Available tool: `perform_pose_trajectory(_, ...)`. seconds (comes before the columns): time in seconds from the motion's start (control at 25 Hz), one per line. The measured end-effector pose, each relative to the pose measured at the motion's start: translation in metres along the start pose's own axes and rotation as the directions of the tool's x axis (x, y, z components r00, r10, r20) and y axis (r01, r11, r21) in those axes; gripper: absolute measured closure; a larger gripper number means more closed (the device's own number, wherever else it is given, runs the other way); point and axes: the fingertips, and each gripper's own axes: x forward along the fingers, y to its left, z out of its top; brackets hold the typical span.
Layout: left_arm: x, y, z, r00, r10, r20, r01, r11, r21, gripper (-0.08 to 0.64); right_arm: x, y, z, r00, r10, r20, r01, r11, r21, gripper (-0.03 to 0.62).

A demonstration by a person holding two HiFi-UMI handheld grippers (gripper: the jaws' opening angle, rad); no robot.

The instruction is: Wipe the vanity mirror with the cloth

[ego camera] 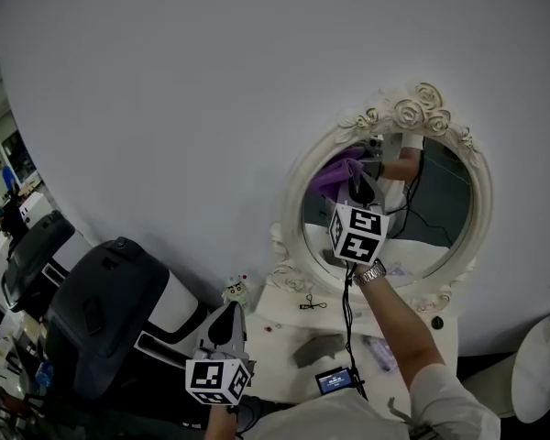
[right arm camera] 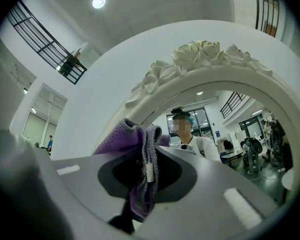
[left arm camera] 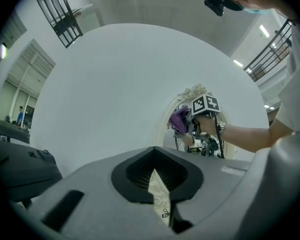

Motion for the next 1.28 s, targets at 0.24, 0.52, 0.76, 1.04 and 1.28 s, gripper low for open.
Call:
perform_pose_trajectory(0.24, 0.021, -0.027, -0.008, 0.995, -0.096, -0.019, 0.096, 0.995, 0.005, 0.561, -0.009, -0.032, 0.003, 0.999, -0.037, -0.014, 0.037, 0.999, -0.006, 0.535)
perform_pose_trajectory(0.52, 0.051, -0.069, -0.018, 0.970, -0.239, -0.036, 0.239, 0.971, -0.013, 0.560, -0.034, -0.095, 0.005, 0.993, -0.120, -0.024, 0.119, 0.992, -0.043, 0.529)
perform_pose_trajectory(0.76, 0.077, -0.113, -0.023, 0.927, -0.373, -0.039, 0.373, 0.928, -0.027, 0.560, -0.063, -0.168, 0.016, 0.966, -0.256, -0.023, 0.254, 0.964, -0.078, 0.526)
perform_pose_trajectory(1.04, 0.096, -0.154, -0.031, 0.878, -0.477, -0.046, 0.476, 0.879, -0.039, 0.560, -0.090, -0.238, 0.017, 0.935, -0.352, -0.054, 0.348, 0.935, -0.065, 0.526)
perform_pose_trajectory(1.28, 0.104, -0.167, -0.036, 0.857, -0.512, -0.055, 0.510, 0.858, -0.059, 0.560, -0.105, -0.264, 0.010, 0.909, -0.407, -0.088, 0.400, 0.913, -0.084, 0.536)
